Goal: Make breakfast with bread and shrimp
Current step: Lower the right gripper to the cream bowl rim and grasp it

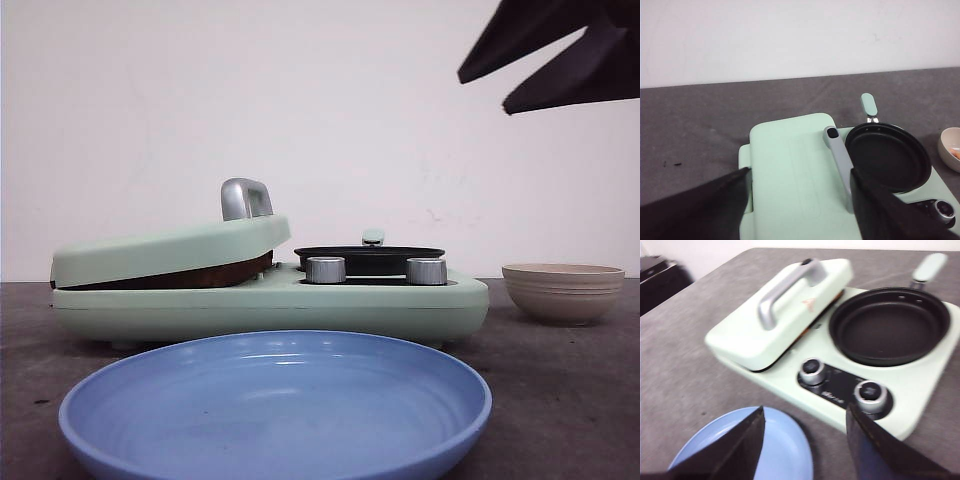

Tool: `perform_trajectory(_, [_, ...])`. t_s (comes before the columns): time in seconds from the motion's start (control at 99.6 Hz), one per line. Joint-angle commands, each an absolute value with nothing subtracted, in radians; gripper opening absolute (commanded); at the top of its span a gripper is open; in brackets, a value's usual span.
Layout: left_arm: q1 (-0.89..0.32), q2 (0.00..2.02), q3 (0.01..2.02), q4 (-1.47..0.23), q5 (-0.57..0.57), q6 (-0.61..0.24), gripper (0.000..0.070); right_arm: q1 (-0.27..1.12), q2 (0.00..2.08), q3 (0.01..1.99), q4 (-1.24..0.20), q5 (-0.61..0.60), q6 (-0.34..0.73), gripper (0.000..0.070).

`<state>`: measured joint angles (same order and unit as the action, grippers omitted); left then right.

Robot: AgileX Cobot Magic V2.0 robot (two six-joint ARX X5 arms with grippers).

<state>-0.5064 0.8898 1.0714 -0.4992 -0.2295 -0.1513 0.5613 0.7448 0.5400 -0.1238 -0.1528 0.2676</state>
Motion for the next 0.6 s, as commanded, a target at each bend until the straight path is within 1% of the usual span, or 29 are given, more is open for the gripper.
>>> perform_trajectory(0.0, [-0.511,0.861,1.026,-0.469,-0.228,-0.144,0.0299,0.539,0.75,0.593,-0.126,-0.143,0.289,0.0302])
perform_trajectory(0.1, [-0.511,0.788,0.934,-0.425,-0.229,-0.149,0.0302,0.477,0.759,0.664,-0.195,-0.126,0.284,0.0303])
perform_trajectory(0.281, [-0.511,0.685,0.85,-0.43,-0.24,-0.147,0.0302,0.329,0.83,0.817,-0.331,-0.135,0.248,0.031])
perform_trajectory(0.502, [-0.511,0.577,0.785,-0.43,-0.281,-0.147,0.0303,0.152,1.014,1.016,-0.494,-0.196,0.198,0.0315])
perform_trajectory(0.592, [-0.511,0.548,0.769,-0.43,-0.281,-0.147,0.0303,0.095,1.105,1.096,-0.553,-0.206,0.178,0.0319])
